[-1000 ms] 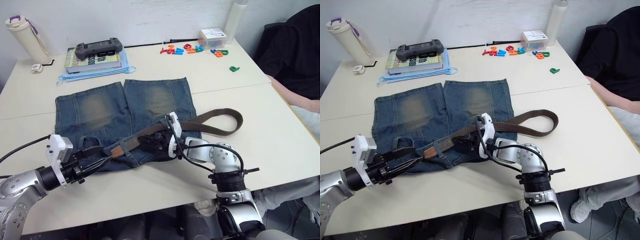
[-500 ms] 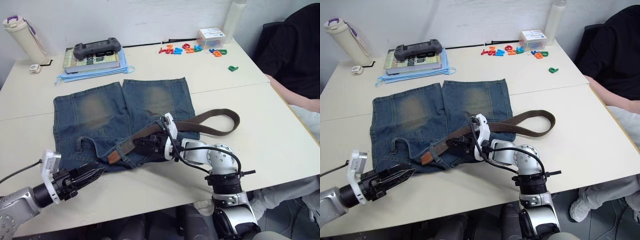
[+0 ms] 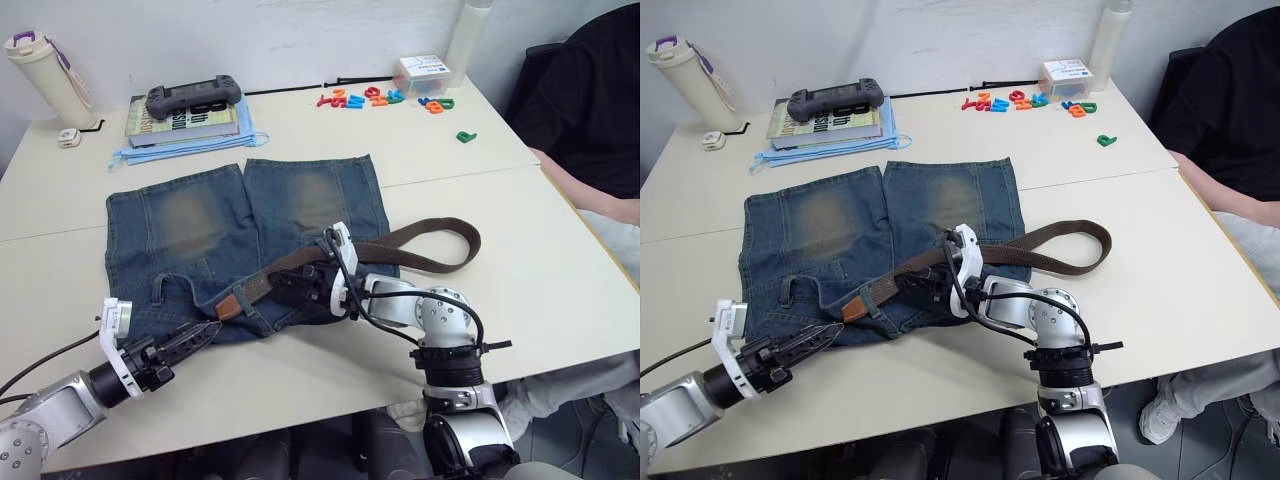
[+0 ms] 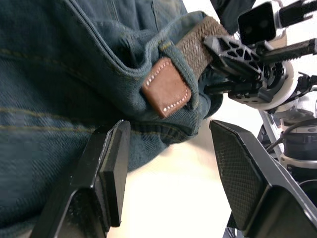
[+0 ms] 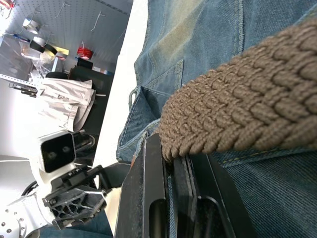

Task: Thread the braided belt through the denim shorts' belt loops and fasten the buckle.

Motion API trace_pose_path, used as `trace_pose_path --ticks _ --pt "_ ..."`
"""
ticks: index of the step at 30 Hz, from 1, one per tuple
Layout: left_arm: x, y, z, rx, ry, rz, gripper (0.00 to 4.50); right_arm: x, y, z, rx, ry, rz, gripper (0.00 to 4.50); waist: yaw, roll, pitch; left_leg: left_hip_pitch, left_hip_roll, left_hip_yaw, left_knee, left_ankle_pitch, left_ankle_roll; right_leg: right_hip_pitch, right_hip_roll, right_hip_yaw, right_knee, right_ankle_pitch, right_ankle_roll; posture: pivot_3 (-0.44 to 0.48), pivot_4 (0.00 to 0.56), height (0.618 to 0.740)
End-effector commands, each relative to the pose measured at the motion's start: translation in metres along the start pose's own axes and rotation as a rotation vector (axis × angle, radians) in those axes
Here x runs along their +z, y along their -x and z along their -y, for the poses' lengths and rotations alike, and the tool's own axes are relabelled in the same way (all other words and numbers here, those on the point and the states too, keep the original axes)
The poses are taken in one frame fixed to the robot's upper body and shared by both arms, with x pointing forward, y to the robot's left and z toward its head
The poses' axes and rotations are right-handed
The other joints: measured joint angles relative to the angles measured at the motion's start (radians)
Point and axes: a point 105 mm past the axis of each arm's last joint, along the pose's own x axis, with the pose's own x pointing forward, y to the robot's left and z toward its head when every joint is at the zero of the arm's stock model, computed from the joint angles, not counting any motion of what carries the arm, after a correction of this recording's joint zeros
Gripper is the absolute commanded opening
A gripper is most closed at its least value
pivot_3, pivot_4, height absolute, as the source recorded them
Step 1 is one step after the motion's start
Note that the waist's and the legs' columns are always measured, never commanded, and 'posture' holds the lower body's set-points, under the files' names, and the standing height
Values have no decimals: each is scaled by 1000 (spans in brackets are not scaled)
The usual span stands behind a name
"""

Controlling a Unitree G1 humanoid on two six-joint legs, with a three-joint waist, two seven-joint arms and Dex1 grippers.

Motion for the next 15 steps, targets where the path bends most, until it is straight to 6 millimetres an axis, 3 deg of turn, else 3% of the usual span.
trace_pose_path --ticks 1,15 --pt "-9 -6 -6 13 37 6 2893 4 -3 -23 73 39 11 0 1 0 0 0 1 0 0 0 -1 0 1 0 0 0 -1 0 150 713" --pt "-5 -28 -6 -15 46 56 2893 0 -3 -22 68 38 -5 0 4 0 0 0 1 0 0 0 -1 -1 2 0 0 -1 -1 0 150 713"
